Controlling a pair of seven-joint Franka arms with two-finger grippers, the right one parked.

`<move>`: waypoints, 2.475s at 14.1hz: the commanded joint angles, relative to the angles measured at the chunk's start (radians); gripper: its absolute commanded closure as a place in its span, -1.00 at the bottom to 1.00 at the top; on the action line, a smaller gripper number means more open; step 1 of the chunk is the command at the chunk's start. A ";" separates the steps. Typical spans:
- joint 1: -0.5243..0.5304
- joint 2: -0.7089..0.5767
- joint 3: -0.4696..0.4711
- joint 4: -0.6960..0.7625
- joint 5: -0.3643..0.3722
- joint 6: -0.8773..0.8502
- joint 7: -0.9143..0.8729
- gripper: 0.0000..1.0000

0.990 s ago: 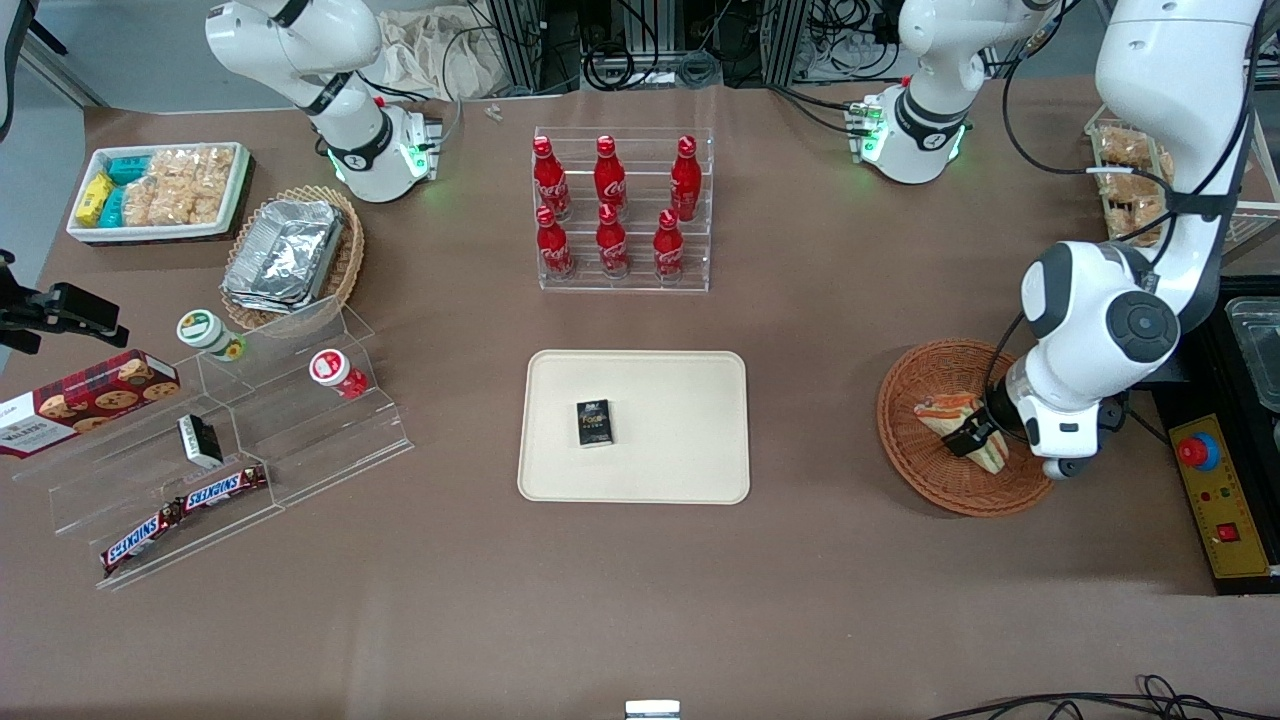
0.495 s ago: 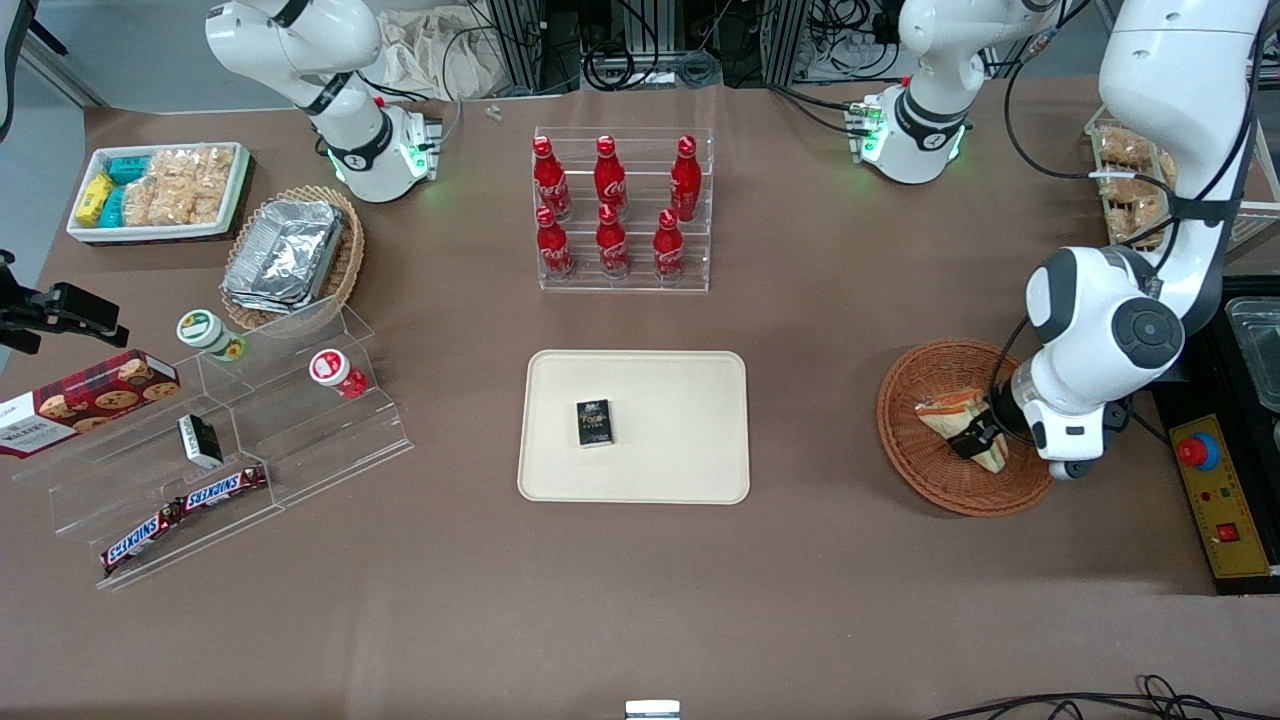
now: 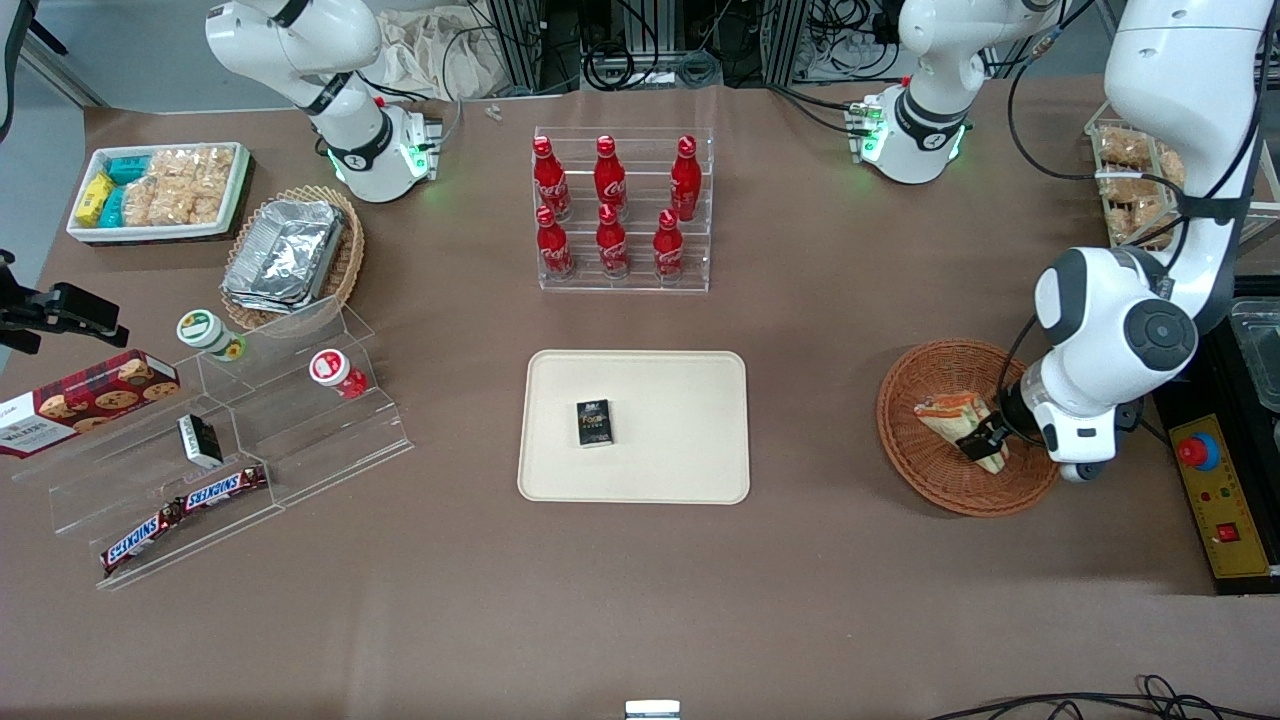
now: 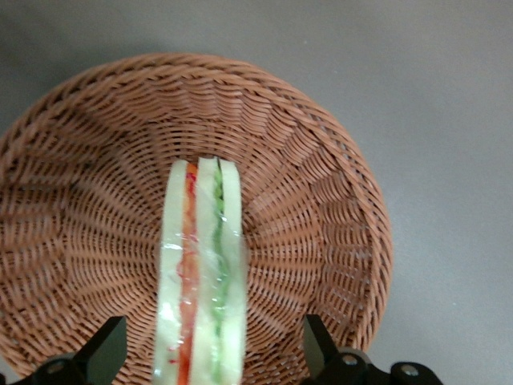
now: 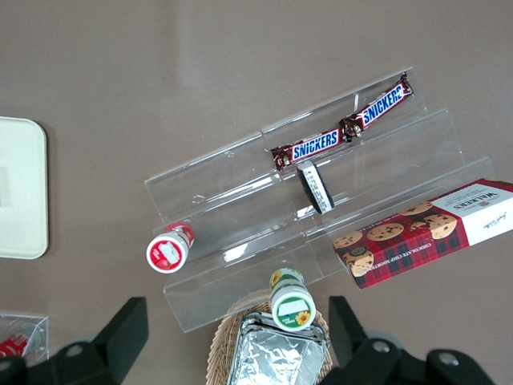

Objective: Place sandwich from basket to tray
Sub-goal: 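Lower the left gripper around the sandwich and close on it, then lift the sandwich up out of the basket with the left gripper, then carry the sandwich over the cream tray and lower it down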

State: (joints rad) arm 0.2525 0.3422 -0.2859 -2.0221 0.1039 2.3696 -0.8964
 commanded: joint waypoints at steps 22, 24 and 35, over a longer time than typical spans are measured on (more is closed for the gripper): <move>-0.056 0.000 -0.122 0.478 0.073 -0.646 0.189 1.00; -0.065 0.040 -0.192 0.598 0.072 -0.725 0.250 1.00; -0.446 0.429 -0.216 0.678 0.195 -0.430 0.237 1.00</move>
State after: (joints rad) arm -0.1684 0.6901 -0.5063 -1.4047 0.2714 1.8939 -0.6576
